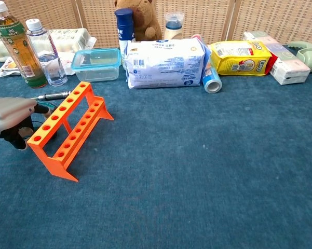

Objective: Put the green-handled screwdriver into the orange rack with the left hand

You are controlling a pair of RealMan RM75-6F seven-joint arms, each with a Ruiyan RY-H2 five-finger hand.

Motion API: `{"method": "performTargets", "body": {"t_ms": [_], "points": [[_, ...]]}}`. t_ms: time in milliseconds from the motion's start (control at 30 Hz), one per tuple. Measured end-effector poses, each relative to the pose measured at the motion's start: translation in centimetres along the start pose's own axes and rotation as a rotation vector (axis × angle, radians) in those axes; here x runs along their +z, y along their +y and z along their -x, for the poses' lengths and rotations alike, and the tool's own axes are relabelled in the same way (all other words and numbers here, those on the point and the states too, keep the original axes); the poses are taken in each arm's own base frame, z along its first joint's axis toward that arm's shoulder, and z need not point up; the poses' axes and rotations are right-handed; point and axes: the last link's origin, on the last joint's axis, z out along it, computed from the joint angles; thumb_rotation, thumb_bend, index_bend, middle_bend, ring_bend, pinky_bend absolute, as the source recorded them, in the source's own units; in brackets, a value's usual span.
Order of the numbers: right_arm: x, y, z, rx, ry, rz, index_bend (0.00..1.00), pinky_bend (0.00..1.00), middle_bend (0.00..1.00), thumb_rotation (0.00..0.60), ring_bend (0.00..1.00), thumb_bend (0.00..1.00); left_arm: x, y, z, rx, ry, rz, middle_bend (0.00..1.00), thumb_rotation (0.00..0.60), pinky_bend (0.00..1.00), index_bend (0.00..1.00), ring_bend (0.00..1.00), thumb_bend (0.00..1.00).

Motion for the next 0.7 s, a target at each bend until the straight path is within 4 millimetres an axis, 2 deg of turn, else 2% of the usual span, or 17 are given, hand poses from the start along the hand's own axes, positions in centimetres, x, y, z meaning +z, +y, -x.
{"method": "performTargets", "body": {"t_ms": [433,700], "points": [[0.0,-0.1,0.1,0.001,0.001,-0.005,0.03,0.0,0.0,0.6,0.0,0.09,-0.6,-0.3,-0.7,-0.027,0.016,0.0,0.95,0.6,0.9,0.48,0.89,0.49],[0.0,-0.1,0.2,-0.003,-0.003,-0.005,0.03,0.0,0.0,0.6,0.0,0.09,-1.8,-1.5,-2.5,-0.079,0.055,0.005,0.95,0.6,0.9,0.49,0.89,0.49]]}}
